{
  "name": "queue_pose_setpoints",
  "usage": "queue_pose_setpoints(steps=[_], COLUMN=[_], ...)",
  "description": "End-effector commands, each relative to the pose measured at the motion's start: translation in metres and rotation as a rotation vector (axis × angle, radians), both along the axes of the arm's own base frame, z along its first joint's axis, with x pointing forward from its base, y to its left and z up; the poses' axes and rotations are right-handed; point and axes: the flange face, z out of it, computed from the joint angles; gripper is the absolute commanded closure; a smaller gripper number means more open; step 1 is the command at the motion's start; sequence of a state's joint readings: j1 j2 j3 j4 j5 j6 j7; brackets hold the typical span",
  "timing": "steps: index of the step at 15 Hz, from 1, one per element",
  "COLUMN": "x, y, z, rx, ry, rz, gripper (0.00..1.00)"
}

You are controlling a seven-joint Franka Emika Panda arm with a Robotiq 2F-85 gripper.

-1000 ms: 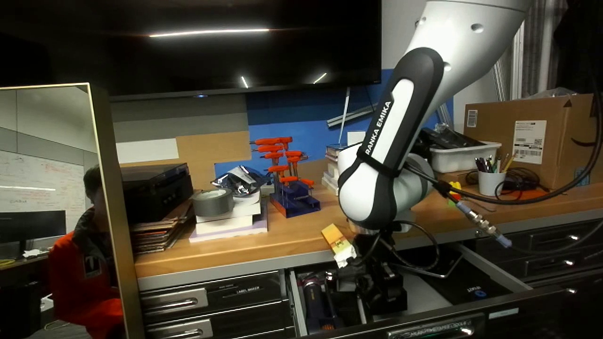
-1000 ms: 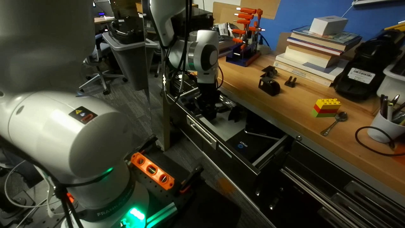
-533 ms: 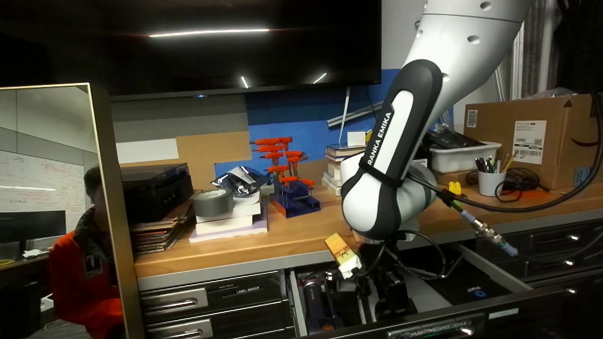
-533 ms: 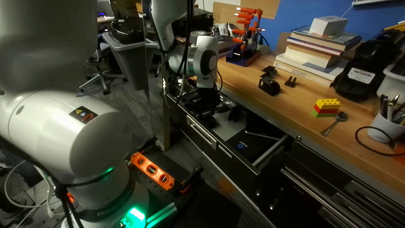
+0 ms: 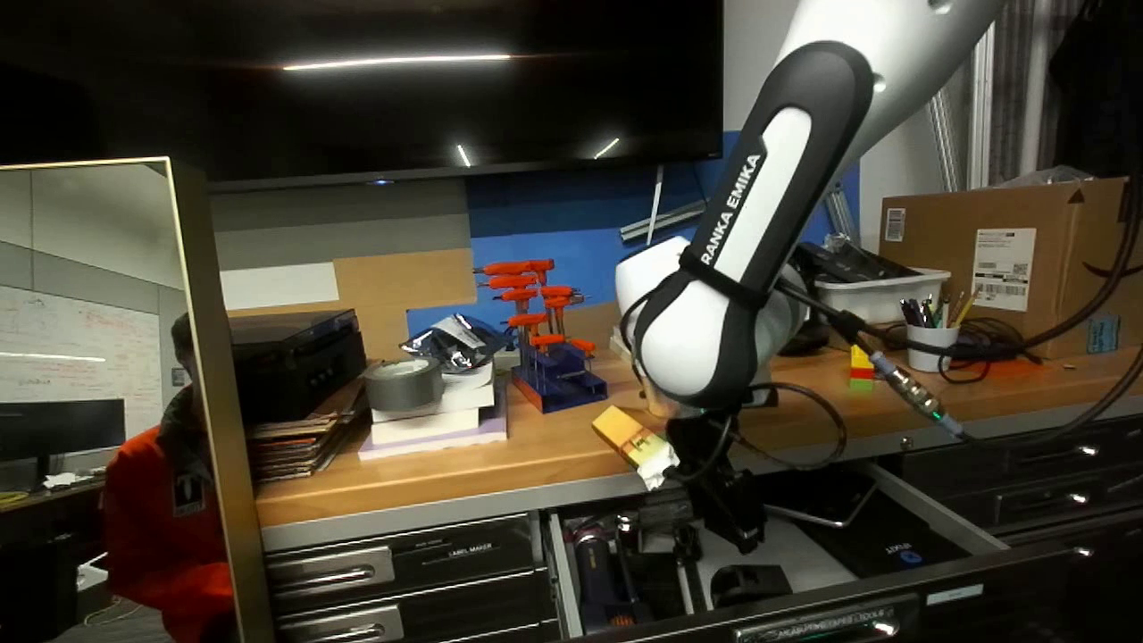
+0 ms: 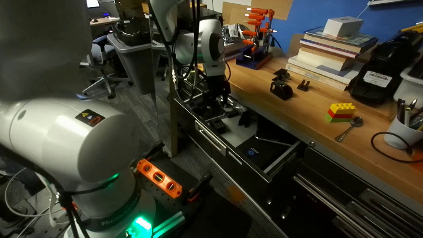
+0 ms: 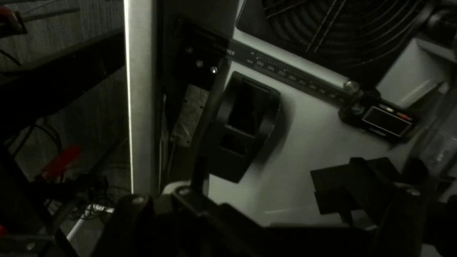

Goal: Put the black objects in the drawer and close it

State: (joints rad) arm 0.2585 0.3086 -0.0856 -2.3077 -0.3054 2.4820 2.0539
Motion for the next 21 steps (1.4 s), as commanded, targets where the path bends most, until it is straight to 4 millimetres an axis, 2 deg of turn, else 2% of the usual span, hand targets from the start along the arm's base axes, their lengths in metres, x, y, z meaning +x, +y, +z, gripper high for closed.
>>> queue_pose_setpoints(steps=[1,3,6,10,12,15,18,21], x=[0.011,0.023,0.046,0.084,0.102,0.128,0.15,0.163], y=[0.003,0.003,-0.003,-0.03,-0.05,-0.084,-0.119,-0.146], z=[0.075,0.108,0.144,0.168,0.172,0.166,0.147,0.123], rx=[-0.047,-0.063,-0.065,-0.064,-0.067,-0.077,-0.087,-0.089], ry=[-0.042,-0.067,-0.11,-0.17,-0.196,-0.209,-0.193,-0.167], rz=[0.102,0.132,0.132,0.052,0.005,-0.068,-0.128,-0.169], gripper=[0.0,0.0,0.0,0.0,0.0,0.0,0.0,0.0])
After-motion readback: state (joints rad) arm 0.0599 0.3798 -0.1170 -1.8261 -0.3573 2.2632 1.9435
